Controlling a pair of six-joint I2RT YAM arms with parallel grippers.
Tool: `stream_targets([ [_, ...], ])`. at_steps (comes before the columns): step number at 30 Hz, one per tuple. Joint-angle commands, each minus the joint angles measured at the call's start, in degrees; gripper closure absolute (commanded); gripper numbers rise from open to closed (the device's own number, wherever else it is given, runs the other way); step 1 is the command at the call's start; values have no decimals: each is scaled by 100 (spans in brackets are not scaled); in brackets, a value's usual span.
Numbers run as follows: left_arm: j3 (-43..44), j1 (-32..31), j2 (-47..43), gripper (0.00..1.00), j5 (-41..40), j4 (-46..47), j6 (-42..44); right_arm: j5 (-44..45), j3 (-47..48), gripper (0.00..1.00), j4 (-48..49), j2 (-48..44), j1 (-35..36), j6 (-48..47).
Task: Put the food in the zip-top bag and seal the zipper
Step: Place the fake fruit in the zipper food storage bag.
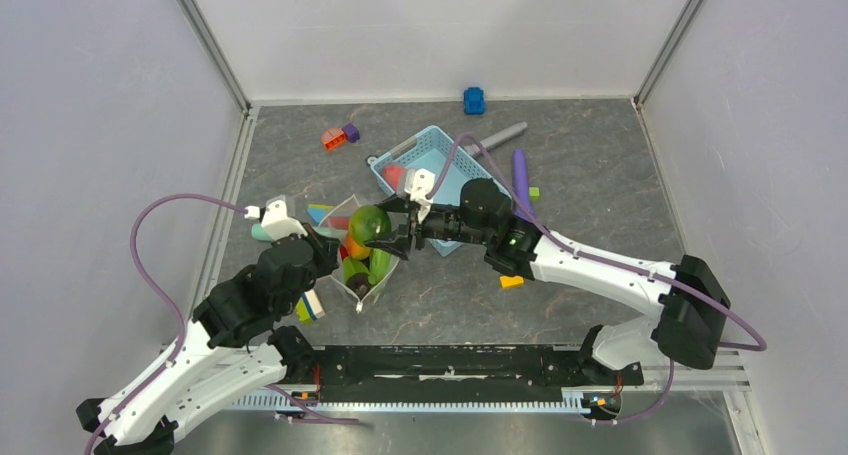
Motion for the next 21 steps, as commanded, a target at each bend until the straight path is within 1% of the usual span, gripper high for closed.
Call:
stream_targets([
  [1,73,7,28,98,-96,260,80,-501,-83,44,504,-488,18,-158],
  [6,99,7,59,98,-136,300,107,-1320,-32,42,716,-525,14,96],
  [10,111,7,43,98,-90,294,116,-1471,175,42,471,-233,23,165],
  [13,117,2,35,98,-70,291,125,-1169,415,42,14,34,23,86],
  [15,117,11,33,98,-70,285,131,-844,699,41,-527,219,25,-43],
  [18,117,7,37,98,-70,294,131,-189,1063,40,-1146,529,39,-233],
  [21,117,8,67,98,-70,296,151,625,1229,38,-1419,713,83,-314],
])
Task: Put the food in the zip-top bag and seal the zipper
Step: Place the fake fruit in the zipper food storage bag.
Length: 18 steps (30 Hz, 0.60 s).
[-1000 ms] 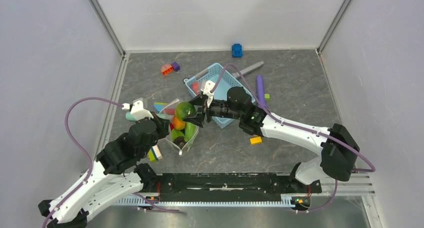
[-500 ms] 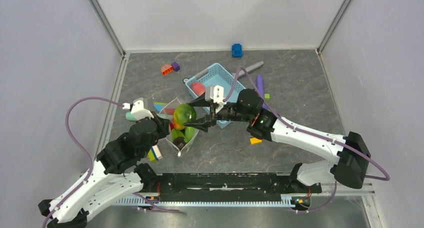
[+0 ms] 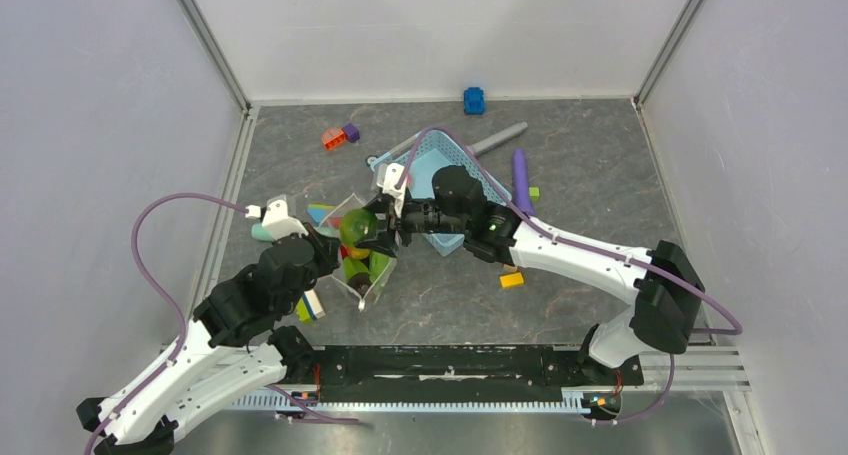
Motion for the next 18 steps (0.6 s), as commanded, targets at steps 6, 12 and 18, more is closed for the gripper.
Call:
stream_targets([
  [6,135,7,55,98,-70,268,164,2008,374,25,-518,97,231,-410],
  [12,117,7,51,97,-113,264,142,1887,283,2,-498,-7,278,-474],
  [18,91,9,58,97,-122,257,129,1650,253,2,-462,-113,282,-482],
])
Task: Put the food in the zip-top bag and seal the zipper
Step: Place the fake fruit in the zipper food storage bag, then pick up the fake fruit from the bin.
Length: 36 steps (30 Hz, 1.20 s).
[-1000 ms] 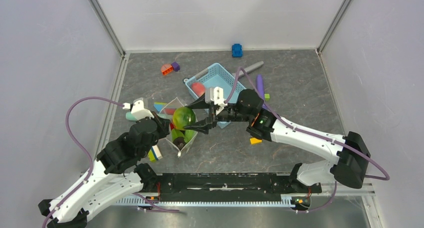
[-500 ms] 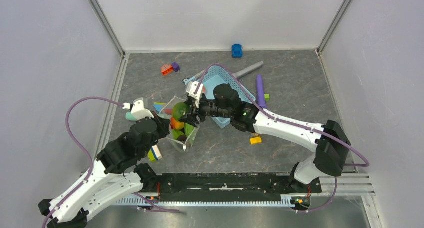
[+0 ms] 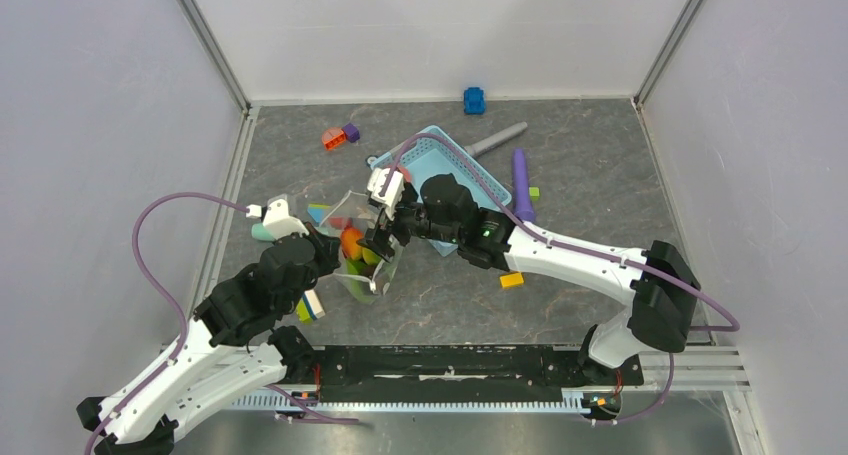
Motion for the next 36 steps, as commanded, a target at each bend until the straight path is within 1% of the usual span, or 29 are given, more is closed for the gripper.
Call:
stream_targets([
  [1,87,7,22,97,-120,233,119,-137,125,2,115,-293,11,-110],
  [5,82,7,19,97,-146,228,110,-200,94,2,148,-448,11,-165],
  [12,46,7,18,96,-305,140,13,64,-341,2,398,-999,-27,-213],
  [15,56,7,32,96,-321,136,8,111,-627,2,602,-1305,-147,-138],
  [19,64,7,34,96,-370,99,-30,-175,-1001,2,931,-1720,-455,179],
  [23,82,7,12,97,-509,-5,-119,-438,-1335,2,1228,-2013,-1067,641],
  [24,82,7,5,97,-611,-64,-184,-423,-1399,2,1277,-2016,-1273,894],
  [26,90,7,32,98,-836,-263,-400,-319,-1462,2,1349,-1935,-1622,1147],
  [29,118,7,124,98,-961,-442,-523,-94,-1375,2,1292,-1538,-1999,1474],
  [34,169,8,226,98,-966,-444,-540,-457,-858,2,1137,-406,-2406,1799],
  [36,179,7,236,98,-942,-425,-517,-522,-516,2,1078,100,-2452,1693],
])
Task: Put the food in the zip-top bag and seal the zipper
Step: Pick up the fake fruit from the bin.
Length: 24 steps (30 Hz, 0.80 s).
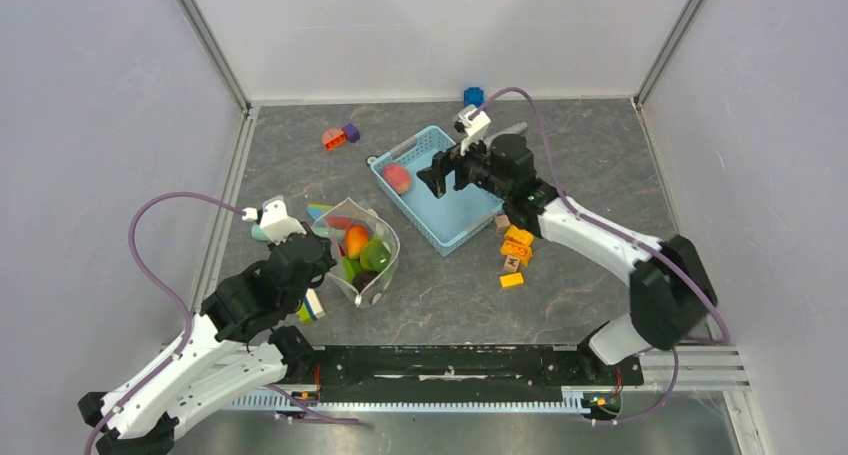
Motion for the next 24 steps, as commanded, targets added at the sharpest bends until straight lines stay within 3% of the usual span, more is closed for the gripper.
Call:
stream_targets([
  [1,179,7,60,98,-225,-36,-223,-266,755,2,-80,987,-96,88],
  [12,183,7,98,98,-223,-1,-199,-175,2358,2,165,3117,-96,417],
  [24,202,7,200,98,-227,-1,-169,33,2583,2,611,3927,-98,922],
])
